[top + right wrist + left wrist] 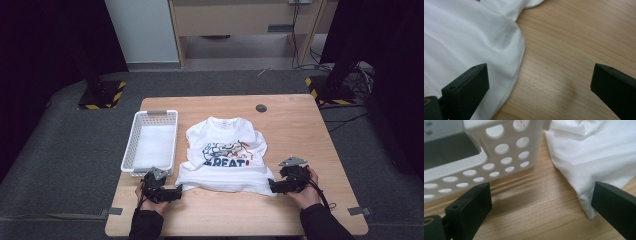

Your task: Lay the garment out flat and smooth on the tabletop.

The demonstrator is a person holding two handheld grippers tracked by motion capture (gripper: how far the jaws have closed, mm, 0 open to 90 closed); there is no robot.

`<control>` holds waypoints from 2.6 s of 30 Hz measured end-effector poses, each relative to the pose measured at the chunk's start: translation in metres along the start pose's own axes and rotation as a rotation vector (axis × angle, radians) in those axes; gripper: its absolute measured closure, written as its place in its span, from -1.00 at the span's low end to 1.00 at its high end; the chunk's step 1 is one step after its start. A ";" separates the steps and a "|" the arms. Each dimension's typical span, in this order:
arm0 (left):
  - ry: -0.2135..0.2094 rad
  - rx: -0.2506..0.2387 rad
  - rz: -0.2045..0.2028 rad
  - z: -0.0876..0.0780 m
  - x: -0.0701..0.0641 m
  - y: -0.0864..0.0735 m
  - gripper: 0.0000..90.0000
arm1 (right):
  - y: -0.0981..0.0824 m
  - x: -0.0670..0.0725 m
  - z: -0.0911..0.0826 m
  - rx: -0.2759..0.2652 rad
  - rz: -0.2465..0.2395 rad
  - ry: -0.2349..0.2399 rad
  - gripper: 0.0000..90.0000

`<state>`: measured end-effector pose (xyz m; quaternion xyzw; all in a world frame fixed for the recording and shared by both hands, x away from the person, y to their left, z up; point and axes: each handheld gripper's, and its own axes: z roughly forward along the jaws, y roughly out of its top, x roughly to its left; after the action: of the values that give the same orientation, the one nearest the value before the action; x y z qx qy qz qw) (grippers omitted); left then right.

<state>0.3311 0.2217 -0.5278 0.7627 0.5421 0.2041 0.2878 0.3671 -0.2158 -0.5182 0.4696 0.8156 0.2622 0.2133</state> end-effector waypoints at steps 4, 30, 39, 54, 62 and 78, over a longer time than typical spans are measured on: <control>-0.011 -0.002 -0.013 0.001 0.001 -0.002 -0.95 | -0.001 0.004 0.001 0.010 -0.015 0.008 -0.96; -0.089 0.097 0.103 -0.016 -0.017 -0.010 -0.94 | -0.014 -0.017 -0.004 0.033 -0.022 -0.026 -0.99; -0.131 0.103 0.177 -0.016 -0.036 -0.007 -0.94 | -0.015 -0.025 -0.006 0.036 -0.035 -0.085 -0.98; -0.076 0.058 0.115 -0.013 -0.032 -0.005 -0.94 | -0.019 -0.016 -0.015 0.018 0.013 0.014 -0.95; -0.076 0.063 0.129 -0.011 -0.034 -0.006 -0.95 | -0.022 -0.018 -0.011 0.044 0.003 -0.013 -0.96; -0.078 0.097 0.171 -0.016 -0.053 -0.008 -0.97 | -0.042 -0.024 -0.028 0.072 -0.010 0.030 -0.97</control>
<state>0.2982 0.1771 -0.5210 0.8266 0.4725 0.1717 0.2531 0.3341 -0.2606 -0.5206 0.4689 0.8300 0.2386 0.1851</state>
